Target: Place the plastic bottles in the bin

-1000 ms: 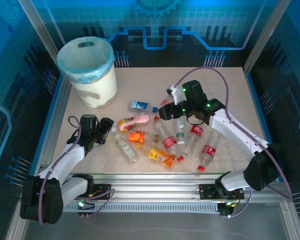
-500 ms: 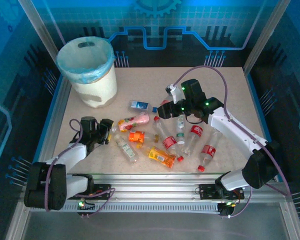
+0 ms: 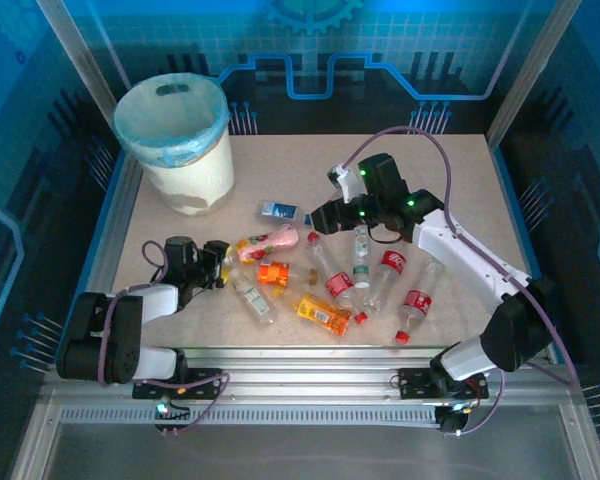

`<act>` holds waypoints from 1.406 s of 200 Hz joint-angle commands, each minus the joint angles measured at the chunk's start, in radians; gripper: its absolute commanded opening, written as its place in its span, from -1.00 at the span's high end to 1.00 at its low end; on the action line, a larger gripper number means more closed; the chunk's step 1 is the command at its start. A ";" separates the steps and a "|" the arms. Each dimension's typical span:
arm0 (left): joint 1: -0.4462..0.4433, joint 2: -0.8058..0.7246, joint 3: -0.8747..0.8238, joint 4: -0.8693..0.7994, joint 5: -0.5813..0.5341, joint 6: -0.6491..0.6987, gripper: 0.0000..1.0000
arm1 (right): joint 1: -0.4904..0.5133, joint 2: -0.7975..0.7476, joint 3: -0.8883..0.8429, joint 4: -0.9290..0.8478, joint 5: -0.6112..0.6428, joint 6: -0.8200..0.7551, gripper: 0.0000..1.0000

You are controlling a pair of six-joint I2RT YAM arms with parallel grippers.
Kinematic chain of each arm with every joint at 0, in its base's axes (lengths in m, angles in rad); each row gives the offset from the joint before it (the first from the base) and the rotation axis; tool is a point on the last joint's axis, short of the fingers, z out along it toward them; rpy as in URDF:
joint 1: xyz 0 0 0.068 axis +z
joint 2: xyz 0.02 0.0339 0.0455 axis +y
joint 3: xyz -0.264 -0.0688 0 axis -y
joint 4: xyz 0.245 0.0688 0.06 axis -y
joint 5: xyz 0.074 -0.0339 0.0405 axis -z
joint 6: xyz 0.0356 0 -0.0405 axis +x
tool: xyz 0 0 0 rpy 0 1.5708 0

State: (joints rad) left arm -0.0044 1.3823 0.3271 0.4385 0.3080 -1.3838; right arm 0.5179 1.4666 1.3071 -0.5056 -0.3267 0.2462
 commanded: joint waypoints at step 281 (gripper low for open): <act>0.082 0.332 -0.139 0.736 0.048 -0.193 0.79 | 0.080 0.065 0.103 -0.086 0.079 0.015 -0.30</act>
State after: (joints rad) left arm 0.0566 1.8126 0.1932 1.3342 0.3832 -1.6321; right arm 0.5793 1.5192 1.3750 -0.5674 -0.2619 0.2508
